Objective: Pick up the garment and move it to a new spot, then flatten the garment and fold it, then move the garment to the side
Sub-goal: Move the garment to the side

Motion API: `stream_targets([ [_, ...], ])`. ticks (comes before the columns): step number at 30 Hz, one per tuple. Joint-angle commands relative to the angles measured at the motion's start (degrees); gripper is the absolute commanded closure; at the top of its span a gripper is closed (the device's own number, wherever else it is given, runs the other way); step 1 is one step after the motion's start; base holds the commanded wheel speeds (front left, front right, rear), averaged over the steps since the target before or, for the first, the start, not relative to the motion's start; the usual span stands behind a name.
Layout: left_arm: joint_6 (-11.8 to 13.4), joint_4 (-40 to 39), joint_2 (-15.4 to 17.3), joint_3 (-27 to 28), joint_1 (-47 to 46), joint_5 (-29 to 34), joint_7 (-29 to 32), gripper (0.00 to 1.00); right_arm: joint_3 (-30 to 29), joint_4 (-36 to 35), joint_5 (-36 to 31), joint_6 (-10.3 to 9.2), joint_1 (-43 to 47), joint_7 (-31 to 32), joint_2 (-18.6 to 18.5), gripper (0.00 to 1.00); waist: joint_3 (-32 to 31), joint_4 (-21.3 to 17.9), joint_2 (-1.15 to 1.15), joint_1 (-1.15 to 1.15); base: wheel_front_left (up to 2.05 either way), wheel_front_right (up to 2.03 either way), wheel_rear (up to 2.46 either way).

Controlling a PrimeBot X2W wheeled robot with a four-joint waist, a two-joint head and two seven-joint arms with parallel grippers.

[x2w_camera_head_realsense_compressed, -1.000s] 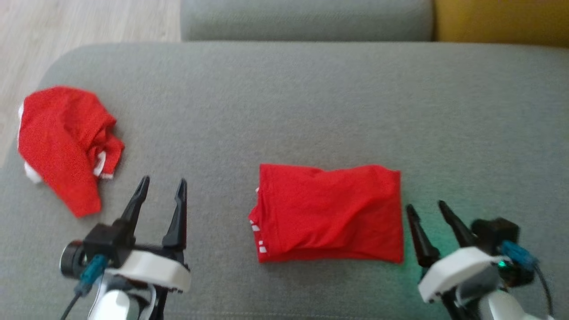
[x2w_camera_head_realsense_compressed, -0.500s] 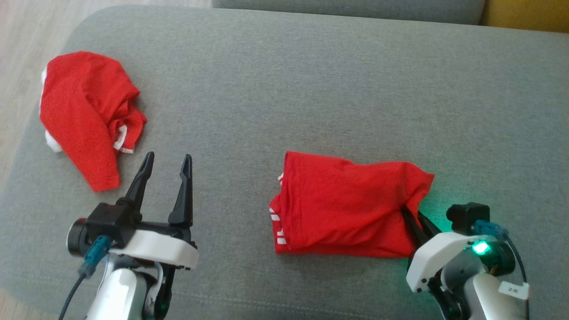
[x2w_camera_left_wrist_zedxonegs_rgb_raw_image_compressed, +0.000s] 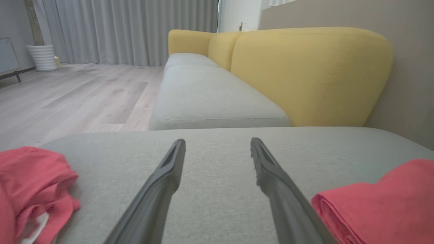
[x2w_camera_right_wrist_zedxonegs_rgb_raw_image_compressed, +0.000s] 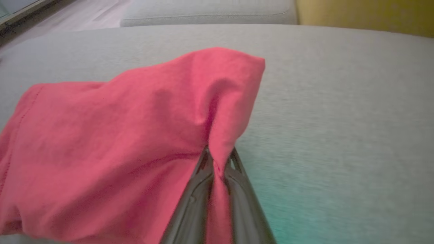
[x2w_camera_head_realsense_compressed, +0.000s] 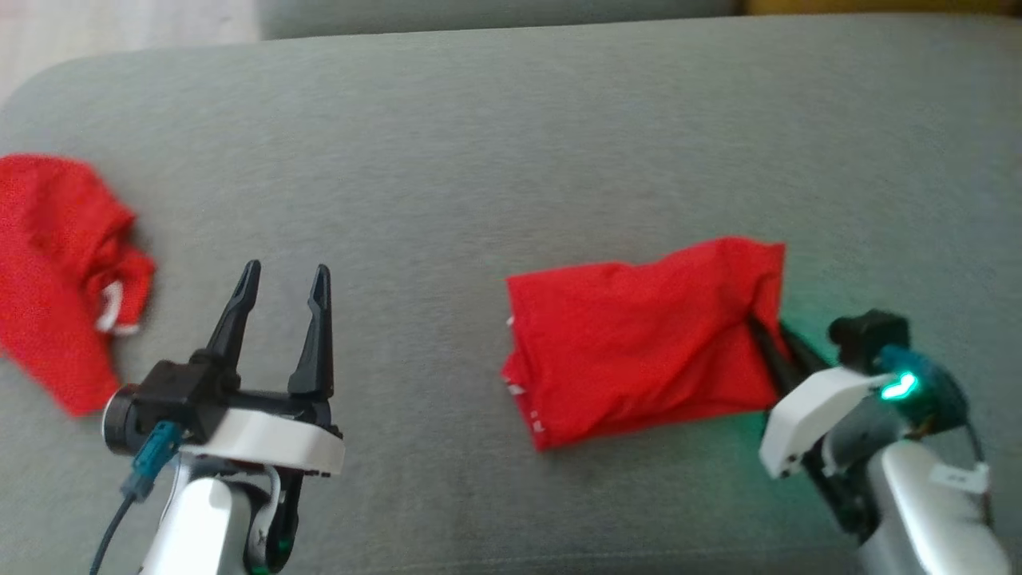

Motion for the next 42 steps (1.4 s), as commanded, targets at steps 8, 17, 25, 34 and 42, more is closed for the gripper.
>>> stream_targets([
  [8, -1.12, -2.68, -0.25, 1.48, -4.05, 1.40, -0.68, 0.00, -5.31, -1.38, 0.39, -0.05, -8.59, 2.17, -8.28, 1.00, 2.69, -8.46, 0.00, 0.00, 0.00, 0.00, 0.00],
  [17, -2.52, -3.48, -0.70, 1.69, -8.83, 2.56, -0.68, 0.00, -13.55, 2.99, -0.10, -0.05, -17.22, 3.00, -17.30, 1.00, 7.91, -8.24, 0.00, 0.00, 0.00, 0.00, 0.00],
  [25, -3.66, -4.30, -0.20, 2.81, -11.14, 3.54, -0.69, 0.00, -19.18, 4.37, -0.16, -0.05, -20.63, 3.55, -19.64, 1.00, 12.25, -8.04, 0.00, 0.00, 0.00, 0.00, 0.00],
  [34, -4.80, -4.56, -0.04, 2.98, -13.19, 4.20, -0.69, 0.00, -26.07, 7.85, -7.51, -0.05, -22.82, 3.97, -15.63, 1.00, 16.24, -8.27, 0.00, 0.00, 0.00, 0.00, 0.00],
  [42, -5.38, -4.12, 0.46, 3.29, -14.21, 4.55, -0.69, 0.00, -33.17, 11.97, -16.47, -0.05, -25.58, 2.56, -10.23, 0.00, 17.70, -8.58, 0.00, 0.00, 0.00, 0.00, 0.00],
])
